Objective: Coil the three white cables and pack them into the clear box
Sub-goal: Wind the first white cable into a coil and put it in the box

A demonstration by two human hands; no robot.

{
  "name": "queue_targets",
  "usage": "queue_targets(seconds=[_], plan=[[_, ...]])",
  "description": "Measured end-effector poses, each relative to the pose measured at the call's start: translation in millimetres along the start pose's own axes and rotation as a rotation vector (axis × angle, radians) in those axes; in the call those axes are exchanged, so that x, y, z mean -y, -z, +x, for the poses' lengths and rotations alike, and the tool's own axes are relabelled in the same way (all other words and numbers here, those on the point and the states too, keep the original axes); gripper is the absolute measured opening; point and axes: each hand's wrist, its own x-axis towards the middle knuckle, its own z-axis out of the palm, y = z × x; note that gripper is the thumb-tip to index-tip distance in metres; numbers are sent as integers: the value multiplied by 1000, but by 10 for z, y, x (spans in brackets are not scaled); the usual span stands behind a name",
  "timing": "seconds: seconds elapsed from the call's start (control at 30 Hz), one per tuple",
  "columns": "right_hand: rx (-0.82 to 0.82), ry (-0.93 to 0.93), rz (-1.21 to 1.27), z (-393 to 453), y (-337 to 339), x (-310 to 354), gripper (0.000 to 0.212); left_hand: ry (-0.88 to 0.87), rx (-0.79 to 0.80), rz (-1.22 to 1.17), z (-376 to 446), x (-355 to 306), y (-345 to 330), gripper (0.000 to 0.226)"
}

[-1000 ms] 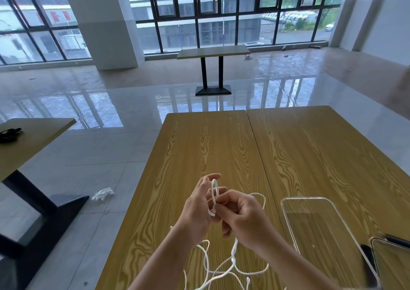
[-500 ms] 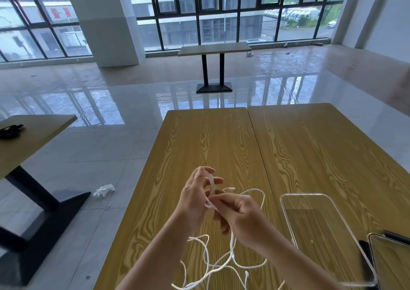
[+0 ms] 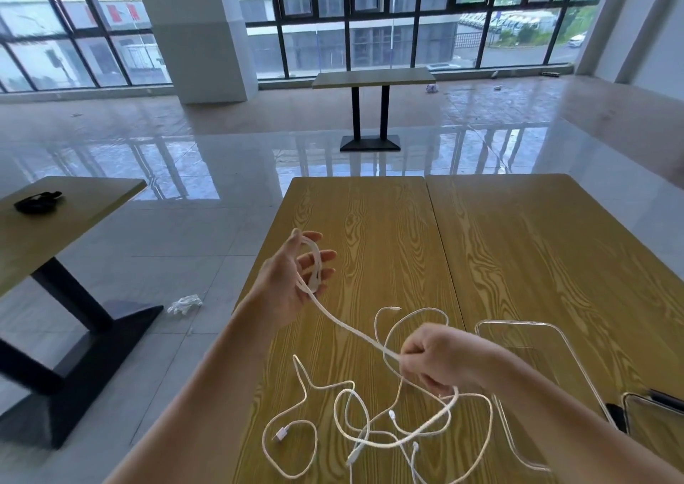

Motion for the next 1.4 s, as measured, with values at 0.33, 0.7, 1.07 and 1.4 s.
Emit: queue_targets(seconds=[0.33, 0.7, 1.07, 1.4], plan=[[-441, 206, 453, -61, 135, 322, 27, -35, 144, 224, -156, 266, -152, 39], [-366, 358, 649, -75, 82, 382, 32, -27, 78, 89, -144, 384, -222, 43], [-381, 390, 784, -18, 53, 339, 26, -47, 168, 84, -122, 470, -364, 37], [-505, 428, 1057, -5, -83, 445, 18, -20, 284, 127, -132, 534, -437, 73]])
